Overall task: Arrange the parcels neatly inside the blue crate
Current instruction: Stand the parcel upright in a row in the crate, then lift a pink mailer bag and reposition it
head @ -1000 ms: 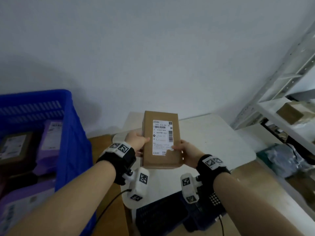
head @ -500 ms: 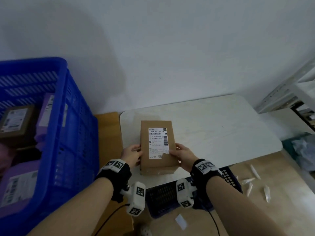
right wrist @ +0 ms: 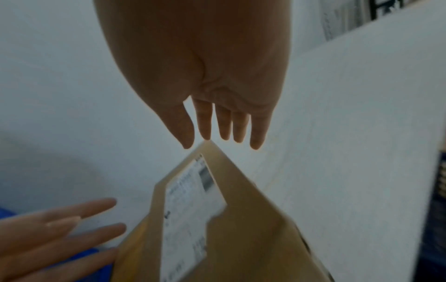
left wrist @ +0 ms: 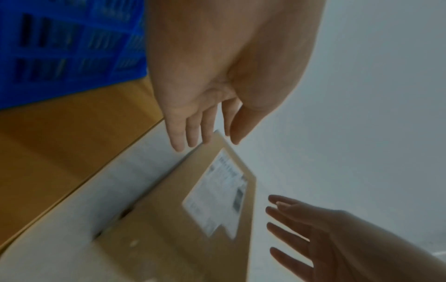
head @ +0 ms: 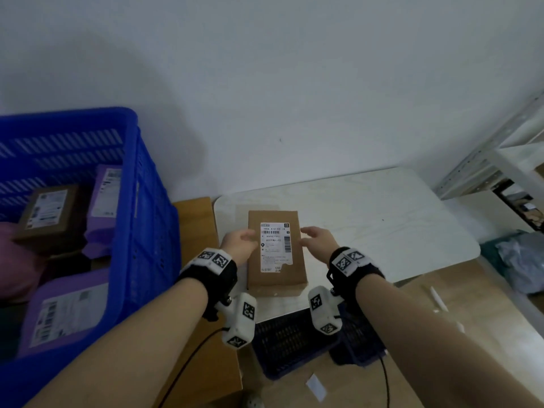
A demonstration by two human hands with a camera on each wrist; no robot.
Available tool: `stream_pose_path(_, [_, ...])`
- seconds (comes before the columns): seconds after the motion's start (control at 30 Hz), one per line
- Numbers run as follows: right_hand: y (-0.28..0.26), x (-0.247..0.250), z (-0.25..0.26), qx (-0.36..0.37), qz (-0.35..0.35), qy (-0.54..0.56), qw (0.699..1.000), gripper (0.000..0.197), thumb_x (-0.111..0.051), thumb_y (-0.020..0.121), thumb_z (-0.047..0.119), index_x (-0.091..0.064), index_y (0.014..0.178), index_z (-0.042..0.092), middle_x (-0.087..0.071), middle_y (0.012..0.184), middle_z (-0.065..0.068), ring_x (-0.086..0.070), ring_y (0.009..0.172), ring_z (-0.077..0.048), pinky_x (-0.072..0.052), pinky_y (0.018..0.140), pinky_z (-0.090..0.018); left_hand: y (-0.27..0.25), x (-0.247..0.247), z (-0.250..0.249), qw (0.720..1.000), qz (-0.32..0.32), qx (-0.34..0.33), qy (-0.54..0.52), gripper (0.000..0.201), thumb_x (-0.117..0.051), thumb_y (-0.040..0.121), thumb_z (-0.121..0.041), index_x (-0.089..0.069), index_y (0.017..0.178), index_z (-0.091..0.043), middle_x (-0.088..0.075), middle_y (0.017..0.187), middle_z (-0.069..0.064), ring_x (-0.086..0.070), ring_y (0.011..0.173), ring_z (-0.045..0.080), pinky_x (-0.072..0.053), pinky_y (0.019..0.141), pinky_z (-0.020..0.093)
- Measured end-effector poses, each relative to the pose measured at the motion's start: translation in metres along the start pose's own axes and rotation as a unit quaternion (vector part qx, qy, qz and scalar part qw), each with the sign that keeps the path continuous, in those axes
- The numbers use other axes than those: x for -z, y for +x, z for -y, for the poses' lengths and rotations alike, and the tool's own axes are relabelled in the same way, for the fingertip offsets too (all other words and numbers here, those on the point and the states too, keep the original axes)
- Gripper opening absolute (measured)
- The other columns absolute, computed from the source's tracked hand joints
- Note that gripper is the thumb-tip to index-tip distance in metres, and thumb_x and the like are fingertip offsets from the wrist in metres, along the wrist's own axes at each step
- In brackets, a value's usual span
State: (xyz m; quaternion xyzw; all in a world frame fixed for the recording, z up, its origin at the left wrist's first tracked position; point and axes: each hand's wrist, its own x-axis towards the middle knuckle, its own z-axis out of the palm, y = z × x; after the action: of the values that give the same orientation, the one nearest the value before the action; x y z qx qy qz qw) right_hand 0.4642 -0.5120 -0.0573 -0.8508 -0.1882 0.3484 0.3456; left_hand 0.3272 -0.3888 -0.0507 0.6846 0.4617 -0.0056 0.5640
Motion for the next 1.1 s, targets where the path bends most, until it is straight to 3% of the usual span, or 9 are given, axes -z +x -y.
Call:
stream_pose_path(0.17, [-0.012,0.026,0.080,0.082,0.015,-0.125,0.989,0.041,-0.055,0.092,0.018,-0.055,0.131,0.004,-0.055,0.136,-0.012,-0.051,0.125,-0.025,-0.039,0.103,-0.030,-0.016,0.053,-0.061,0.985,-0.022,-0.098,0.144,0.036,-0.061,0.086,-0.019,-0.062,0.122,-0.015,-0.060,0.130,0.009,-0.056,0.119,0.025,-0.042,0.106,0.033])
stream_pose_path(0.33, [-0.029,0.024,0.177,0.161,-0.022,-0.218,0.962,0.039,-0.052,0.094,0.023,-0.057,0.129,0.006,-0.055,0.135,-0.011,-0.052,0.124,-0.028,-0.042,0.103,-0.034,-0.051,0.134,-0.117,0.937,-0.071,-0.180,0.290,0.038,-0.056,0.091,-0.023,-0.057,0.128,-0.016,-0.055,0.136,0.008,-0.053,0.124,0.024,-0.040,0.101,0.028])
stream_pose_path(0.47, [-0.051,-0.005,0.254,0.243,-0.025,-0.227,0.943,0.037,-0.053,0.093,0.024,-0.059,0.126,0.007,-0.057,0.133,-0.011,-0.053,0.121,-0.028,-0.043,0.097,-0.031,-0.084,0.215,-0.129,0.898,-0.148,-0.207,0.359,0.038,-0.054,0.092,-0.023,-0.058,0.128,-0.014,-0.055,0.136,0.009,-0.052,0.124,0.025,-0.039,0.102,0.029])
stream_pose_path(0.57, [-0.069,-0.045,0.301,0.304,-0.007,-0.239,0.922,0.036,-0.054,0.092,0.023,-0.061,0.124,0.008,-0.058,0.132,-0.010,-0.053,0.122,-0.027,-0.042,0.100,-0.030,-0.107,0.276,-0.112,0.878,-0.193,-0.186,0.397,0.036,-0.055,0.092,-0.022,-0.059,0.126,-0.012,-0.056,0.134,0.011,-0.053,0.123,0.027,-0.039,0.100,0.029])
stream_pose_path(0.77, [-0.100,-0.144,0.369,0.374,0.044,-0.259,0.889,0.032,-0.053,0.091,0.020,-0.065,0.117,0.005,-0.063,0.124,-0.014,-0.058,0.114,-0.027,-0.046,0.093,-0.030,-0.132,0.381,-0.045,0.876,-0.231,-0.097,0.411,0.036,-0.057,0.092,-0.023,-0.060,0.126,-0.010,-0.058,0.132,0.012,-0.055,0.120,0.028,-0.042,0.097,0.031])
stream_pose_path(0.93, [-0.112,-0.243,0.393,0.373,0.093,-0.283,0.879,0.029,-0.057,0.090,0.022,-0.069,0.110,0.004,-0.067,0.115,-0.014,-0.061,0.108,-0.028,-0.049,0.089,-0.032,-0.130,0.447,0.020,0.882,-0.204,-0.064,0.420,0.034,-0.058,0.092,-0.022,-0.062,0.123,-0.008,-0.060,0.130,0.009,-0.056,0.119,0.025,-0.043,0.097,0.031])
stream_pose_path(1.1, [-0.117,-0.341,0.389,0.312,0.156,-0.336,0.875,0.035,-0.057,0.092,0.026,-0.063,0.121,0.007,-0.061,0.127,-0.010,-0.057,0.115,-0.026,-0.046,0.091,-0.030,-0.111,0.496,0.089,0.888,-0.154,-0.035,0.433,0.039,-0.058,0.091,-0.023,-0.058,0.128,-0.009,-0.059,0.131,0.010,-0.055,0.120,0.025,-0.043,0.099,0.032])
